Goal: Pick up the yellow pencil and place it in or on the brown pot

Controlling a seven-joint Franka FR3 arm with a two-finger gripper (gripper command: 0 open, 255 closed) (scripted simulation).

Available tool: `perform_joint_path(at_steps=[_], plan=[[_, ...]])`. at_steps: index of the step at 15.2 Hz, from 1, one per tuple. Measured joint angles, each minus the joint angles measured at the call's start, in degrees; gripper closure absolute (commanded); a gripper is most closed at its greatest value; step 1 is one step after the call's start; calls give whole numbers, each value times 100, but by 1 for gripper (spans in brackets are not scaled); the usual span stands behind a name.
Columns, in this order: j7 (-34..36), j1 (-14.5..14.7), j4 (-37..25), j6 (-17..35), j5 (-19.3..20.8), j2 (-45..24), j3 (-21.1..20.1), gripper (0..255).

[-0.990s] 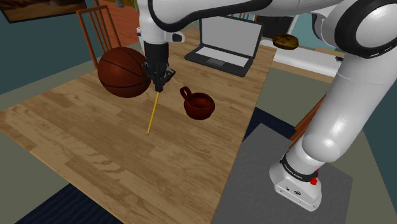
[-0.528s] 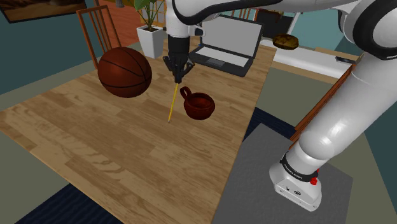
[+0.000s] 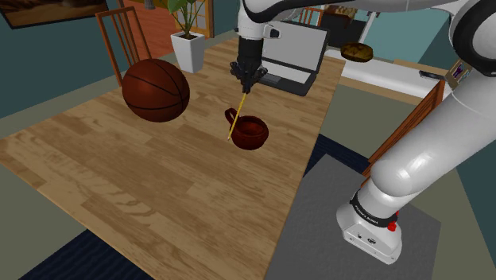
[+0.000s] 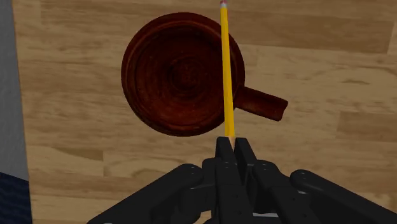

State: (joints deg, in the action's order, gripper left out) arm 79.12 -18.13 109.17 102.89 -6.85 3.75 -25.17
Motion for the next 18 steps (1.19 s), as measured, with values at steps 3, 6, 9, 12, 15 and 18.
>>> perform_joint_path(at_steps=[3, 6, 9, 12, 15, 18], plan=[[-447, -201, 105, -65, -12, 133, 243, 255], [-641, -281, 229, 23, -6, 151, 341, 255], [-673, -286, 406, 237, 5, 108, 344, 255], [-688, -282, 609, 449, 0, 98, 337, 255], [-692, -276, 799, 693, 10, 40, 325, 255], [-696, -271, 967, 912, 20, -14, 316, 255]])
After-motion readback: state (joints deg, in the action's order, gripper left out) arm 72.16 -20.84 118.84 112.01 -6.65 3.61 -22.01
